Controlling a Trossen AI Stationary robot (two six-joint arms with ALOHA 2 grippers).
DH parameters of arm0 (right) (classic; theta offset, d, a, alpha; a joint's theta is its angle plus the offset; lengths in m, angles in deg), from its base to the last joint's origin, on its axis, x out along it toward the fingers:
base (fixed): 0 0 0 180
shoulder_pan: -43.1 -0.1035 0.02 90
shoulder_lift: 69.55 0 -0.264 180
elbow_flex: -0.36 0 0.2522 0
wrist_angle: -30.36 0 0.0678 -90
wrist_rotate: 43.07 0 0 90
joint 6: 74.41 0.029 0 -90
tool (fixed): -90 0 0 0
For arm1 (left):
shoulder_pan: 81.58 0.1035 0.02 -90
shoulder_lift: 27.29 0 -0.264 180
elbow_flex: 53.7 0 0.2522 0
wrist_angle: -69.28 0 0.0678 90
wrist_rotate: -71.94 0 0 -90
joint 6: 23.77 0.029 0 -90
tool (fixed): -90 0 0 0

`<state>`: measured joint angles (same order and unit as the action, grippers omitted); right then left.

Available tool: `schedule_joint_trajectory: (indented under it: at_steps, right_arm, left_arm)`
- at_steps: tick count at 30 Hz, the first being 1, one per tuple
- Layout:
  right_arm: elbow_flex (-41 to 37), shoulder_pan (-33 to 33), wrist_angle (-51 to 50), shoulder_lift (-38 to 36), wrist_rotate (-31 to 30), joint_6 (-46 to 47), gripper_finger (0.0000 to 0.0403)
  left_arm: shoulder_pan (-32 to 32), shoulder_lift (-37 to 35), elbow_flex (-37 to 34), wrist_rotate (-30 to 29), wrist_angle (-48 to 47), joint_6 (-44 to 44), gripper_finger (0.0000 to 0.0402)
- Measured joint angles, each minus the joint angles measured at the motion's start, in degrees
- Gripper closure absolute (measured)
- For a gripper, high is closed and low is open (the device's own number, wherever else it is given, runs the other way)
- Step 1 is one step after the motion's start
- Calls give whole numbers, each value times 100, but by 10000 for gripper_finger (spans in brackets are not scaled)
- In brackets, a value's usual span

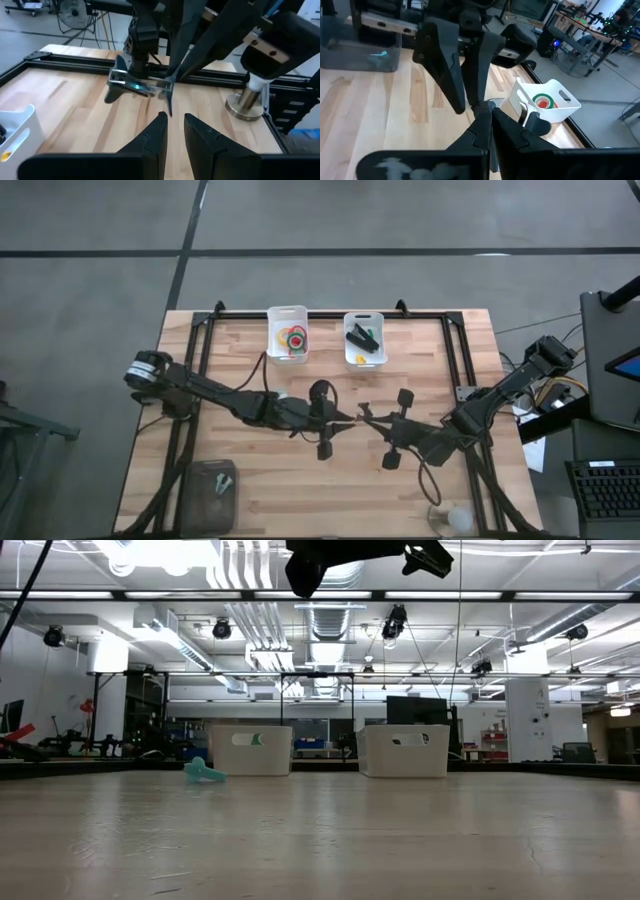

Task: Pick and place Stapler, Stapler remover, tape
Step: Put the black staple remover into the black bin

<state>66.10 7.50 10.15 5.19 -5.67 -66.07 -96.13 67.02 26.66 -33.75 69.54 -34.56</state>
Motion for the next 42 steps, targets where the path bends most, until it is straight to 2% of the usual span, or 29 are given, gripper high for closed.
schedule_joint_trajectory:
  at_steps: [22,25,30,38,42]
  right_arm:
    - [116,42,300,236,-2,-237,395]
    - [116,42,299,236,-2,-238,395]
    - [116,39,292,236,13,-238,395]
    - [116,35,291,234,39,-176,394]
    - [116,-10,296,224,184,-154,379]
  left_arm:
    - [24,4,25,-71,6,77,336]
    - [32,4,23,-69,50,131,347]
    - [39,4,23,-33,46,218,390]
    - [46,2,23,-21,29,637,396]
    - [42,0,23,-16,-2,780,397]
